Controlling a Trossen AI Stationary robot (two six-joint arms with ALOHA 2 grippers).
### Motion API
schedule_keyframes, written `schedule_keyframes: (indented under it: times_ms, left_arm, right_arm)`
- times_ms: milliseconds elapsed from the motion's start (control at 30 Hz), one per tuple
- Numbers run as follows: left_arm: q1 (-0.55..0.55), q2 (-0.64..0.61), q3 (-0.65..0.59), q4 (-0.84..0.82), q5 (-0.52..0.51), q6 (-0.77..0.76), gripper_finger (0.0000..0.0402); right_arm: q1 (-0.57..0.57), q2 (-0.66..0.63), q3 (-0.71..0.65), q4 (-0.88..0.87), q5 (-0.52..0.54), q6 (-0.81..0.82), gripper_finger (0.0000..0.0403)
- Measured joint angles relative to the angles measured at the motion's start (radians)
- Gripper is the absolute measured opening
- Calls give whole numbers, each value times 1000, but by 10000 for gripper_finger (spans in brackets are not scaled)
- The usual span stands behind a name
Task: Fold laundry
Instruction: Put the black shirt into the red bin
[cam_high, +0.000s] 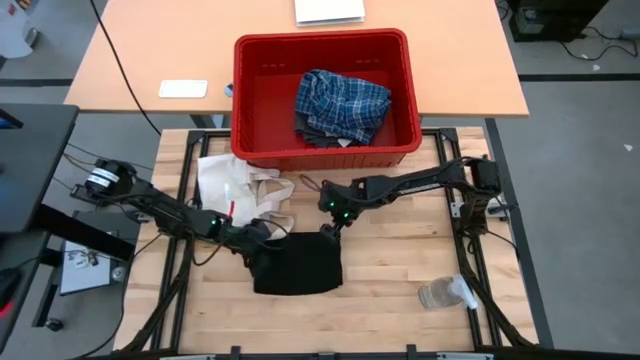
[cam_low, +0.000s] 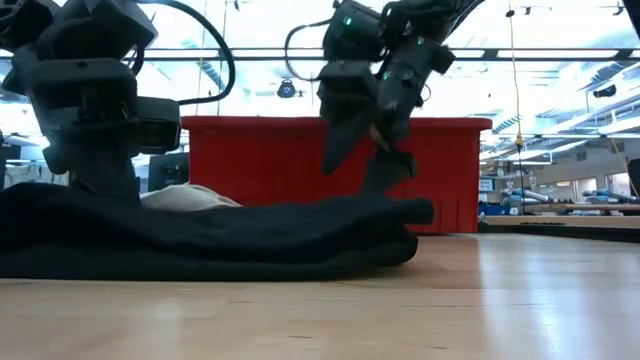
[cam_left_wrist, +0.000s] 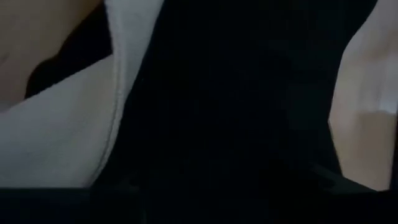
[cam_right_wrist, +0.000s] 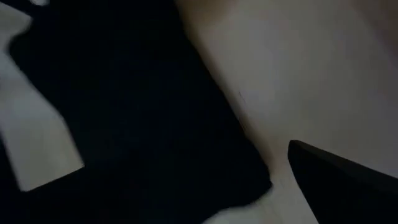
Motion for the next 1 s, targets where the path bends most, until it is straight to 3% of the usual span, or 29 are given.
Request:
schedule_keyframes:
  times_ms: [367, 533, 667, 867, 1000]
  left_arm:
    - [0, 8, -3, 6, 10, 37, 212]
    - [2, 8, -5, 10, 10, 36, 211]
    - [2, 9, -5, 10, 8, 20, 211]
    - [2, 9, -6, 16, 4, -2, 211]
    - [0, 9, -6, 17, 3, -3, 211]
  right_arm:
    - [52, 80, -4, 68, 79, 34, 371]
    - [81, 125, -3, 195, -55, 56, 358]
    - [117, 164, 1, 345, -176, 162, 348]
    - [140, 152, 5, 621, -278, 312, 330]
    - [136, 117, 5, 463, -231, 395, 312]
